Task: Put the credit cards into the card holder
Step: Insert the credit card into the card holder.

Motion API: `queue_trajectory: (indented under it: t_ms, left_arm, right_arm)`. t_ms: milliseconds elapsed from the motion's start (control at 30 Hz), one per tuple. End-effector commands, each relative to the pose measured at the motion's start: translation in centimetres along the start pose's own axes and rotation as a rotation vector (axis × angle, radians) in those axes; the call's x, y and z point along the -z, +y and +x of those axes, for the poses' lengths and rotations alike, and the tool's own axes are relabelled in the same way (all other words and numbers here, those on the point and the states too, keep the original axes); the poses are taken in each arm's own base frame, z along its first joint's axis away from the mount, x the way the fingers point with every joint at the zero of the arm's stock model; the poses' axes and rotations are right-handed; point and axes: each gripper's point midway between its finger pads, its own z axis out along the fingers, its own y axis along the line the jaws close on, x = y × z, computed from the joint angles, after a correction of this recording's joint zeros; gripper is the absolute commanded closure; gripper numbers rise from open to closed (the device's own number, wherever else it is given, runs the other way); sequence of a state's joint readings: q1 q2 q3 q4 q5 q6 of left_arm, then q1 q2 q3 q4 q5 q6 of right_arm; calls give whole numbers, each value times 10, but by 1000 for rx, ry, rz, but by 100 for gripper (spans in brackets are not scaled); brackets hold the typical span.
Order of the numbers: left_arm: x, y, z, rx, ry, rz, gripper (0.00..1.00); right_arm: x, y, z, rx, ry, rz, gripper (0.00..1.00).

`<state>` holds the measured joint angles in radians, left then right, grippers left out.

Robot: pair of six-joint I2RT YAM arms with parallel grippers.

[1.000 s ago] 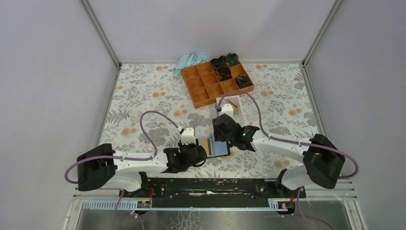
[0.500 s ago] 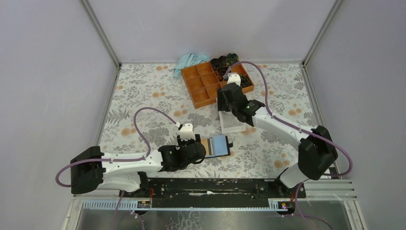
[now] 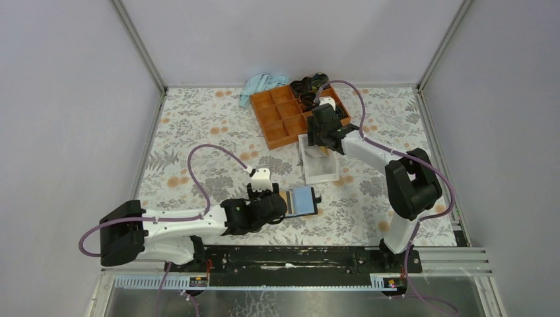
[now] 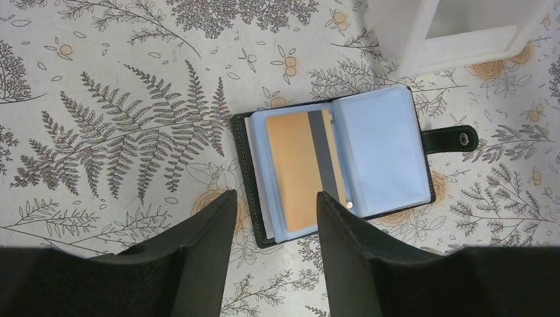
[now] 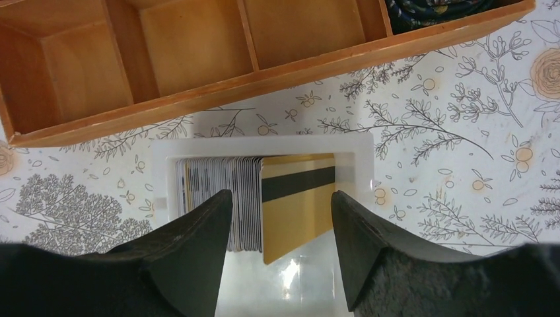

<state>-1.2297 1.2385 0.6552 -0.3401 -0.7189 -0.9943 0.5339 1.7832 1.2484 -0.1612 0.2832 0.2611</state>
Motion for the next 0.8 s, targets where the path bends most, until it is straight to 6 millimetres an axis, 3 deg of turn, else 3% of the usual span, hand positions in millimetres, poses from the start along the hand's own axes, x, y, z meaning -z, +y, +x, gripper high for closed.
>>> queue_trajectory:
  t_ms: [0, 200, 400, 633, 767]
  left_arm:
    - [0, -7, -14, 4, -53, 6, 46]
    - [0, -7, -16, 3, -57, 7, 46]
    - [-1, -8, -15, -2, -55, 9, 46]
    - [-2, -10, -16, -7, -54, 10, 47]
    - [-2, -12, -17, -11, -53, 12, 47]
  right_arm:
    - [-1, 7, -30, -24, -58, -54, 36]
    - [-6, 11, -21, -67, -28, -103, 40]
    - [-11, 15, -10, -101, 20, -145, 57]
    - [-14, 14, 3, -139, 50, -164, 57]
    - [-13, 13, 7, -155, 59, -175, 62]
